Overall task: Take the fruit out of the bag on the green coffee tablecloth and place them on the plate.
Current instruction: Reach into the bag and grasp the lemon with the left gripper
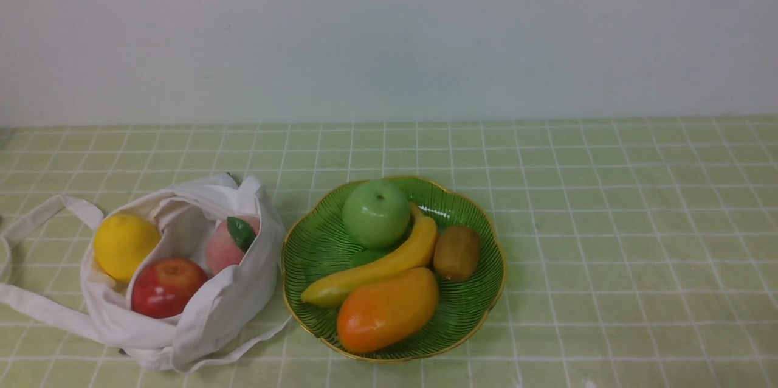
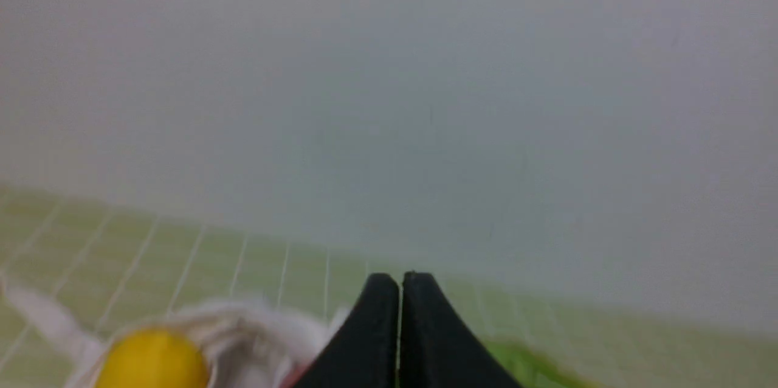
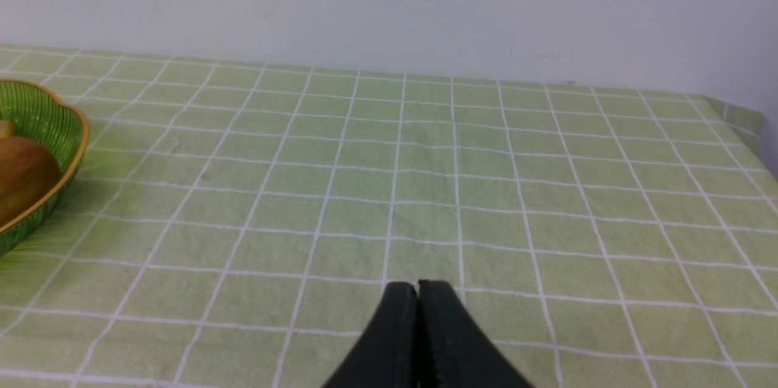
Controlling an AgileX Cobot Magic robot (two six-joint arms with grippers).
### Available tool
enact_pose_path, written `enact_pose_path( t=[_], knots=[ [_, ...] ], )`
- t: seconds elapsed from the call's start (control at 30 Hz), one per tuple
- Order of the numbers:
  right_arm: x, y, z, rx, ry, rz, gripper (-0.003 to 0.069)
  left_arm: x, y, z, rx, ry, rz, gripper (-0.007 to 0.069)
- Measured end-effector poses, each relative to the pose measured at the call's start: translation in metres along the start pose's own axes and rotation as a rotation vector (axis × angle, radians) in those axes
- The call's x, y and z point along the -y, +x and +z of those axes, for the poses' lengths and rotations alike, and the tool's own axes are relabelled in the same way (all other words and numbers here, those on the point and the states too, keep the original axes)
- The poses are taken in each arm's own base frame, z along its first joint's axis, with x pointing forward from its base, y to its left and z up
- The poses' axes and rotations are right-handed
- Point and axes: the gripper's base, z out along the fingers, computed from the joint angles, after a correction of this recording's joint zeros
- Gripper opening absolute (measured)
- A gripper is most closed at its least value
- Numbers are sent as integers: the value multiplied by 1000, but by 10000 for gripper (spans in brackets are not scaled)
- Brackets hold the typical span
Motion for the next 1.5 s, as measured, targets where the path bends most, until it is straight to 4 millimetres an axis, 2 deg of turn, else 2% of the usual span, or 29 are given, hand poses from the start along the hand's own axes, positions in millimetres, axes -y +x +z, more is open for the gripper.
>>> enact_pose_path(
  t=[0.07, 0.13, 0.17, 0.23, 0.27, 0.3, 0.37, 0.5, 0.63, 0.7, 0.77, 0.9, 0.93, 1.07, 1.1, 1.17, 1.3, 1.5],
  knots=[
    [0, 0, 0, 0, 0, 0, -13, -1, -5, 26, -266, -50, 54, -8],
    [0, 0, 0, 0, 0, 0, -13, -5, -10, 51, -441, -104, 76, -8],
    [0, 0, 0, 0, 0, 0, -13, -9, -11, 62, -504, -133, 84, -8],
    [0, 0, 0, 0, 0, 0, -13, -13, -12, 71, -549, -163, 83, -7],
    [0, 0, 0, 0, 0, 0, -13, -24, -13, 91, -645, -219, 55, -4],
    [0, 0, 0, 0, 0, 0, -13, -24, -15, 91, -642, -222, 54, -3],
    [0, 0, 0, 0, 0, 0, -13, -41, -20, 114, -712, -282, -13, 5],
    [0, 0, 0, 0, 0, 0, -13, -59, -31, 143, -740, -302, -105, 6],
    [0, 0, 0, 0, 0, 0, -13, -67, -34, 164, -755, -282, -76, 8],
    [0, 0, 0, 0, 0, 0, -13, -74, -30, 179, -757, -281, -62, 25],
    [0, 0, 0, 0, 0, 0, -13, -78, -28, 186, -748, -285, -60, 43],
    [0, 0, 0, 0, 0, 0, -13, -93, -13, 212, -746, -305, -62, 183],
    [0, 0, 0, 0, 0, 0, -13, -96, -10, 217, -740, -310, -62, 242],
    [0, 0, 0, 0, 0, 0, -13, -104, 2, 231, -754, -319, -64, 422],
    [0, 0, 0, 0, 0, 0, -13, -104, 3, 232, -757, -319, -64, 442],
    [0, 0, 0, 0, 0, 0, -13, -103, 12, 238, -788, -300, -34, 572],
    [0, 0, 0, 0, 0, 0, -13, -103, 20, 245, -820, -277, 11, 646],
    [0, 0, 0, 0, 0, 0, -13, -109, 26, 250, -836, -285, 41, 638]
  ],
)
